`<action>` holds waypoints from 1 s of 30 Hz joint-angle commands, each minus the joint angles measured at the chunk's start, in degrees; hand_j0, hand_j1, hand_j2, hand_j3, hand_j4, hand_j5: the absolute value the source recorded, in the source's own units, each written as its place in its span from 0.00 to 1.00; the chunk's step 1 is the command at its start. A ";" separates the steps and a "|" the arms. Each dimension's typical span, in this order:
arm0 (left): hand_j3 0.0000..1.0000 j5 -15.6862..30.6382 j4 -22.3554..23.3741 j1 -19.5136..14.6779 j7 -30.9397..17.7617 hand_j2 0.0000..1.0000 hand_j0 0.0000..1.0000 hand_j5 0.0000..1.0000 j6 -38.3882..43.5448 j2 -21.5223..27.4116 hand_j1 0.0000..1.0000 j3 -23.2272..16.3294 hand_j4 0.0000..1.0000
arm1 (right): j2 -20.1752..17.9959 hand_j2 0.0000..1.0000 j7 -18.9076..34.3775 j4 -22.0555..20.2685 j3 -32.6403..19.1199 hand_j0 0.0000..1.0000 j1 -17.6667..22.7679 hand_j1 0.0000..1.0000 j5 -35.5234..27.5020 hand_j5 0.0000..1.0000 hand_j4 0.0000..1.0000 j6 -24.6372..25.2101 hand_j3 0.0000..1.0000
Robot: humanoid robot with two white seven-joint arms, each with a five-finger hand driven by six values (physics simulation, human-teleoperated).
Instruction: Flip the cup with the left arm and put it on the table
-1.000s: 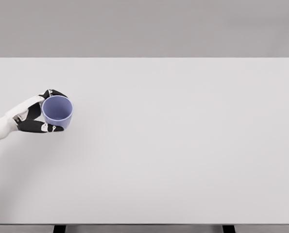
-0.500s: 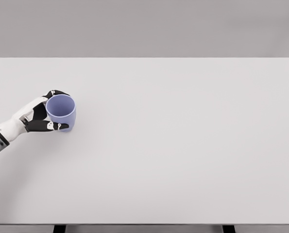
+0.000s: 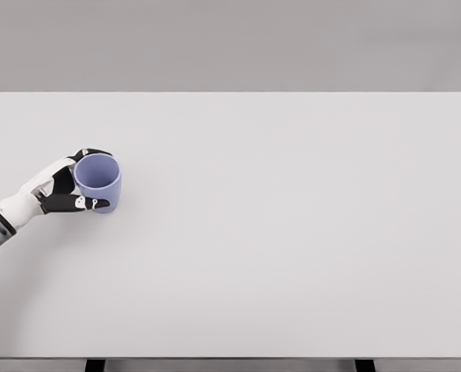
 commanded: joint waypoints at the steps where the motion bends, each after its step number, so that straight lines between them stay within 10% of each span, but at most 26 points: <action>1: 0.77 -0.40 0.00 0.00 0.07 0.77 0.77 0.77 -0.21 0.10 0.77 -0.07 0.77 | 0.00 1.00 0.01 0.00 0.00 1.00 0.00 1.00 0.00 1.00 1.00 0.00 1.00; 12: 0.98 -0.40 -0.08 0.00 0.07 0.98 0.98 0.98 -0.21 0.28 0.98 -0.07 0.98 | 0.00 1.00 0.01 0.00 0.00 1.00 0.00 1.00 0.00 1.00 1.00 0.00 1.00; 30: 1.00 -0.14 -0.70 0.17 0.07 1.00 1.00 1.00 -0.56 0.81 1.00 0.55 1.00 | 0.00 1.00 0.01 0.00 0.00 1.00 0.00 1.00 0.00 1.00 1.00 0.00 1.00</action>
